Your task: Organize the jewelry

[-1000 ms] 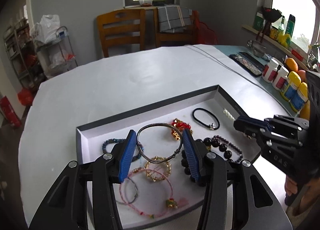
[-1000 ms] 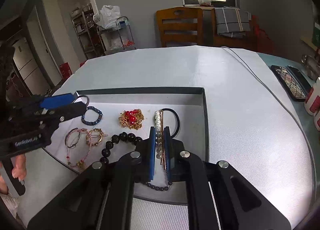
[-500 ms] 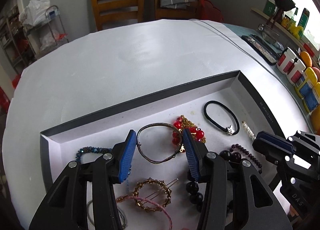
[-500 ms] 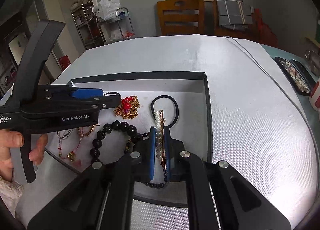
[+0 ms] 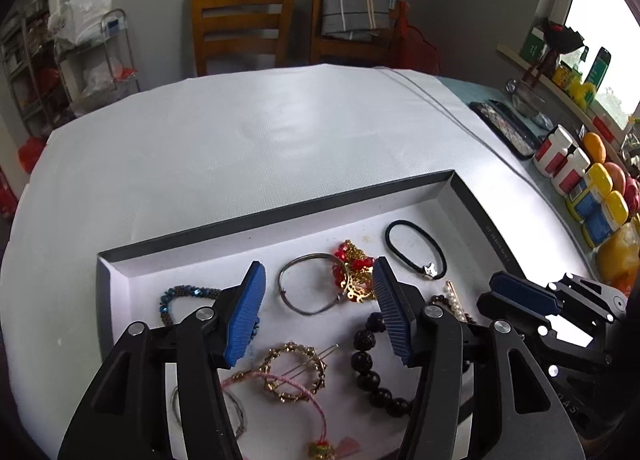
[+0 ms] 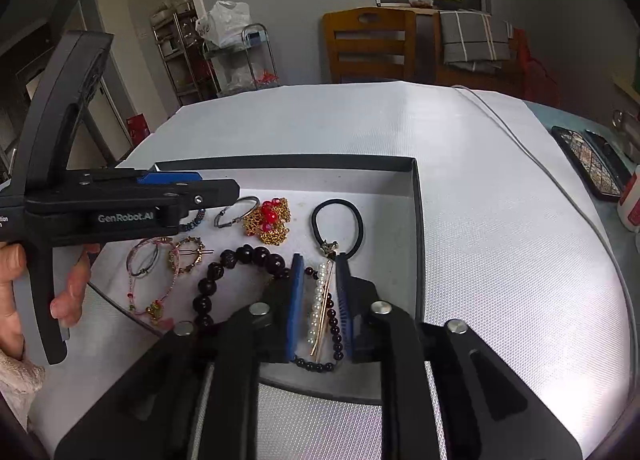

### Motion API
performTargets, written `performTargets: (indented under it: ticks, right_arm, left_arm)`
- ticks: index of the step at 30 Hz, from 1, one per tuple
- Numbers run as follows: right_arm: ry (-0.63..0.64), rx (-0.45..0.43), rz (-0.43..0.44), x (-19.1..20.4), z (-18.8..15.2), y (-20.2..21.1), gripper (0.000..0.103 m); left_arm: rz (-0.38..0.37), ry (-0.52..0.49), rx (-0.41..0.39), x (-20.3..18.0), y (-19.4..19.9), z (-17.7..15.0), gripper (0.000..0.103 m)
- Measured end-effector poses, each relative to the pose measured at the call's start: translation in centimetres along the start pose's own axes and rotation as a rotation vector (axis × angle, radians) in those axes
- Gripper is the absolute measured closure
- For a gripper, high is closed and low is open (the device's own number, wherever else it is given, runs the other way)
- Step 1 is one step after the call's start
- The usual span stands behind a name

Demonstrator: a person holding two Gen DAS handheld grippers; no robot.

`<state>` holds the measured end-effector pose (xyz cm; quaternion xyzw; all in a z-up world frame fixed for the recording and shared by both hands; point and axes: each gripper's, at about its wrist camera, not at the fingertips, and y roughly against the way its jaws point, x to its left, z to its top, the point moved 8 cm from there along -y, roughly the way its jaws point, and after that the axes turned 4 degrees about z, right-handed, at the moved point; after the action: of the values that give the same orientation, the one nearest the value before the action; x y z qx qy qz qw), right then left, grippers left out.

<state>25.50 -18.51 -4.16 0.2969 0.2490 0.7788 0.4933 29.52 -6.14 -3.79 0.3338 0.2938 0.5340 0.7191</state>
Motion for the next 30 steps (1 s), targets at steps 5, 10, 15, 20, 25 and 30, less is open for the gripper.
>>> performTargets:
  ticks: [5, 10, 15, 20, 25, 30]
  right_arm:
    - [-0.028, -0.024, 0.033, 0.3, 0.3, 2.9, 0.049]
    - [0.001, -0.007, 0.037, 1.2, -1.0, 5.5, 0.036]
    - [0.048, -0.007, 0.022, 2.4, -2.7, 7.6, 0.012]
    - [0.100, 0.018, 0.009, 3.7, -4.9, 8.0, 0.006]
    - [0.092, -0.033, -0.030, 4.0, -6.0, 7.7, 0.006]
    - [0.128, -0.113, -0.098, 4.3, -6.1, 7.3, 0.006]
  left_arm:
    - [0.006, -0.003, -0.066, 0.5, 4.6, -0.4, 0.033]
    - [0.020, -0.016, -0.097, 1.1, 8.0, -2.4, 0.026]
    - [0.043, 0.007, -0.100, 1.6, 10.1, -5.6, 0.013]
    - [0.086, 0.038, -0.114, 2.0, 11.0, -9.9, 0.007]
    - [0.170, 0.073, -0.174, 2.3, 11.0, -13.4, 0.006]
    - [0.219, 0.051, -0.235, 1.9, 10.8, -14.5, 0.006]
